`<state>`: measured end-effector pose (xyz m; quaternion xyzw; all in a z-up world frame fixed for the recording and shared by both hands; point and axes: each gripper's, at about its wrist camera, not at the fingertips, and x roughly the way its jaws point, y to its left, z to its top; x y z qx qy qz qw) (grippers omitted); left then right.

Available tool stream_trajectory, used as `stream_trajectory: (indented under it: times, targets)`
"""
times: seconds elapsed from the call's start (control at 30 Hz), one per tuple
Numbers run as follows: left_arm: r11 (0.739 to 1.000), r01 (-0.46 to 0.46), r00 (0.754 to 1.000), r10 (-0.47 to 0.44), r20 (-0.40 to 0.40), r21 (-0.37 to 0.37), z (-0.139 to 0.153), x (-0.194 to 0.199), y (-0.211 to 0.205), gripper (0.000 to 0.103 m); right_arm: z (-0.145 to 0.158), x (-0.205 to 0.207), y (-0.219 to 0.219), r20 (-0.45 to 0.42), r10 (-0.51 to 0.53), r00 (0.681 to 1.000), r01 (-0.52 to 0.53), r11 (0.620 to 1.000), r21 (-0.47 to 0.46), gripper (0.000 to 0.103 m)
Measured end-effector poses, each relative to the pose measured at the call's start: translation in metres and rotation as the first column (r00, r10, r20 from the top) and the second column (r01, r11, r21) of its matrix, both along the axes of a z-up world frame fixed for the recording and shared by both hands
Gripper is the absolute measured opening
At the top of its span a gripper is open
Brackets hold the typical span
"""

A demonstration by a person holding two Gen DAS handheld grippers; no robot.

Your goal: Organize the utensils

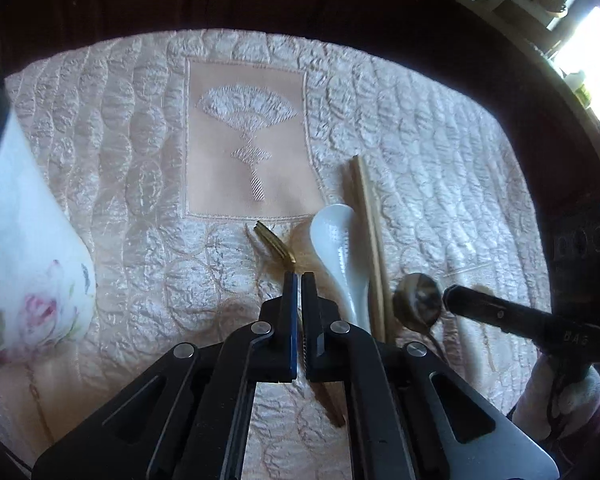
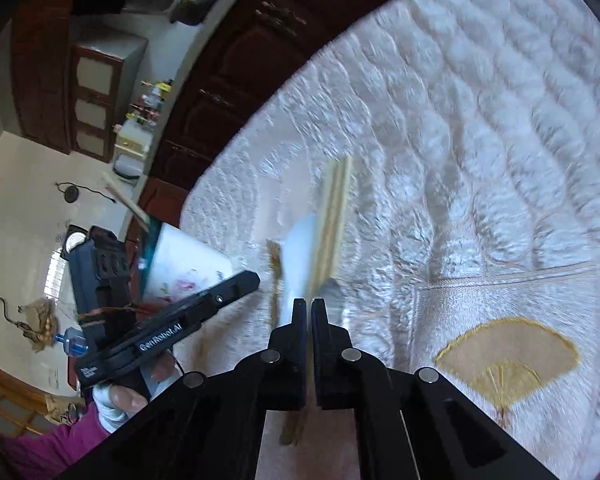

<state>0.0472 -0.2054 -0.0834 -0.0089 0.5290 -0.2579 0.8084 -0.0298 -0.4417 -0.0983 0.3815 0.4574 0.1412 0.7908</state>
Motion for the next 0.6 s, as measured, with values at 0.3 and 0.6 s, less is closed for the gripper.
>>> stream_trajectory:
  times: [0.3,0.6]
  targets:
    - [1.0,-0.005,1.0,0.005,0.006,0.009,0.003,-0.01,0.011,0.0,0.002,-0.001,0.001,-0.053,-0.046,0.998,0.036,0.982,-0.185,0.013]
    - [0.996,-0.022,1.0,0.023,-0.014,0.087,-0.019,-0.002,0.001,0.005,-0.022,0.002,0.048,-0.125,0.092,0.988,-0.137,0.898,-0.419,0.026]
